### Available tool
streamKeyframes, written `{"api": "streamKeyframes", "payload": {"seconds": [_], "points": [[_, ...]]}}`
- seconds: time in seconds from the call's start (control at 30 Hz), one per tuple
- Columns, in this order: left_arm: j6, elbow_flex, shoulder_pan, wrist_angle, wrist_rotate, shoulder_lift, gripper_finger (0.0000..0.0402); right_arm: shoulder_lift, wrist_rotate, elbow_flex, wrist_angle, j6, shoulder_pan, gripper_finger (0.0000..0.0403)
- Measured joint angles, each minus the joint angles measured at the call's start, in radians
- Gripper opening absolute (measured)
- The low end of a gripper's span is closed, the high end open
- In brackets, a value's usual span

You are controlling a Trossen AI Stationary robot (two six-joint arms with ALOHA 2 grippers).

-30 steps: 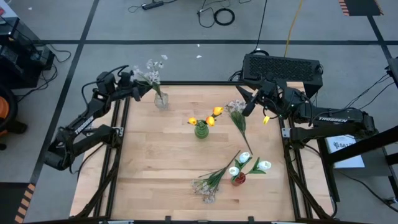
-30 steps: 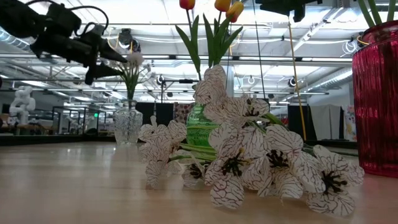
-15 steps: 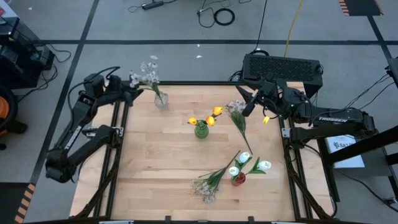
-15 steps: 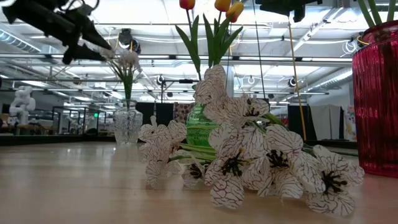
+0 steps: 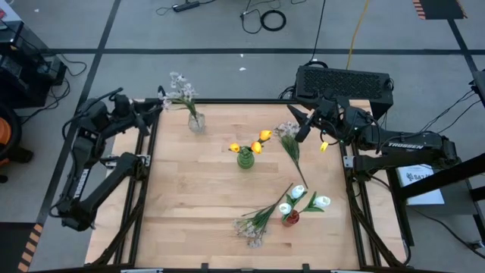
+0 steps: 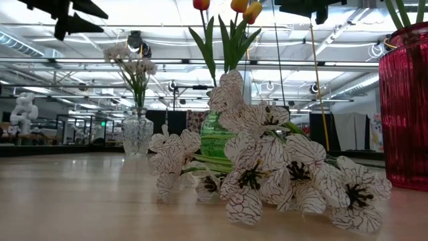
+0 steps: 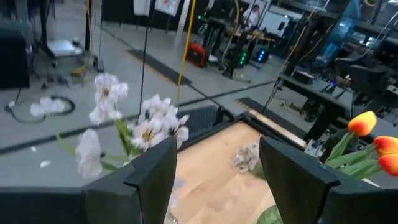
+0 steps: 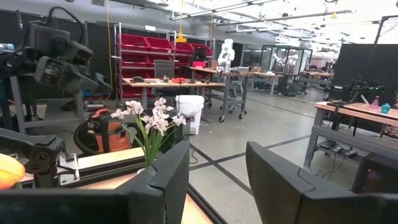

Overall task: Sort flowers into vase by color
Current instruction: Put the top white flowers into the transparent vase

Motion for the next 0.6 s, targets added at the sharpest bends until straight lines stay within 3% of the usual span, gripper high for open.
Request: {"api": "streamKeyframes", "payload": {"seconds": [0.17,0.43,0.6], "points": [[0.028,0.008,0.0,0.003,0.009,-0.044,0.0235,0.0,0.0,0.0,-0.016,-0.009,0.0,0.0151],[0.029,0.008,0.0,0.067,0.193,-0.056,0.0235,0.0,0.002,0.0,-0.048,0.026,-0.044,0.0151],[0.031,0.008,0.0,0.069,0.194,-0.056,0.0235,0.0,-0.002,0.0,-0.048,0.059,-0.094,0.0151]]}}
